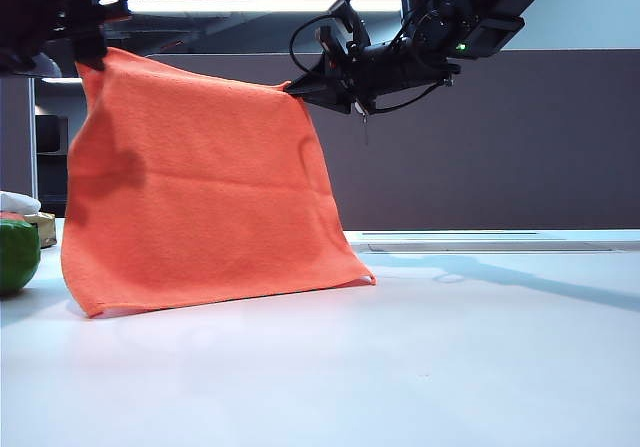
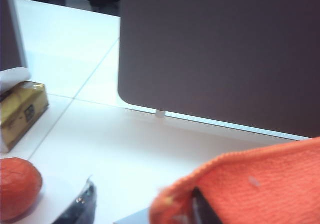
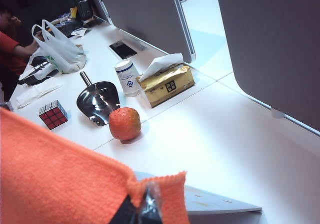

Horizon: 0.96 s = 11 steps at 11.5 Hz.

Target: Pick up the cloth from the table and use it to cover the mirror.

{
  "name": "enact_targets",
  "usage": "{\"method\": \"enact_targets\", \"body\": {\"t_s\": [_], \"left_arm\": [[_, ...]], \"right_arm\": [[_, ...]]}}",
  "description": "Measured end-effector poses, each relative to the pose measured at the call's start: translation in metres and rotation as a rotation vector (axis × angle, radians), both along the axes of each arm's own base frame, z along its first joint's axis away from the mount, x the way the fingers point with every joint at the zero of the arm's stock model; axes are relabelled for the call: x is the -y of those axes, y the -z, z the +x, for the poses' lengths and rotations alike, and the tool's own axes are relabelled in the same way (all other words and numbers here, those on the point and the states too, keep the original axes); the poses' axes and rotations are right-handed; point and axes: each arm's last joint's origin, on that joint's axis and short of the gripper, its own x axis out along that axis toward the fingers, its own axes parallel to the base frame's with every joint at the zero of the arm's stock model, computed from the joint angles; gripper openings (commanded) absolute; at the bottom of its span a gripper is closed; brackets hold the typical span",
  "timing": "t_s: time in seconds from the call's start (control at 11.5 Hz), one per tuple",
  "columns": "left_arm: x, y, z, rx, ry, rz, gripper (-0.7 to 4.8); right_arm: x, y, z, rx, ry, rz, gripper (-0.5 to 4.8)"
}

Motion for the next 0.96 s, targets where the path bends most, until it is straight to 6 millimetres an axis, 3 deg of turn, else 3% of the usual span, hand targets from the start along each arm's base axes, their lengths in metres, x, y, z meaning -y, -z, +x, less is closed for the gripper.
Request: {"method": "enact_targets", "body": {"t_s": [0.52,0.61,0.79,0.96], "left_arm": [[-0.018,0.000,0.003,-0.001,-0.073,0.001,2.41],[-0.027,0.000,0.003,-0.005,-0.220,0.011,2.41],[-0.028,0.000,0.002,0.002,-0.267,0.013,2.41],[-0.028,0.000,0.002,0.002,-0.263,0.013,2.41]], "right_arm": [[0.000,0.000,0.000,0.021,0.004,-0.009,-0.01],[0.000,0.000,0.000,0.022,0.004,-0.009,0.46],[0.000,0.000,0.000,0.025,0.009,-0.011,2.38],[0.000,0.001,0.001,0.021,0.015,-0.013,2.57]]}}
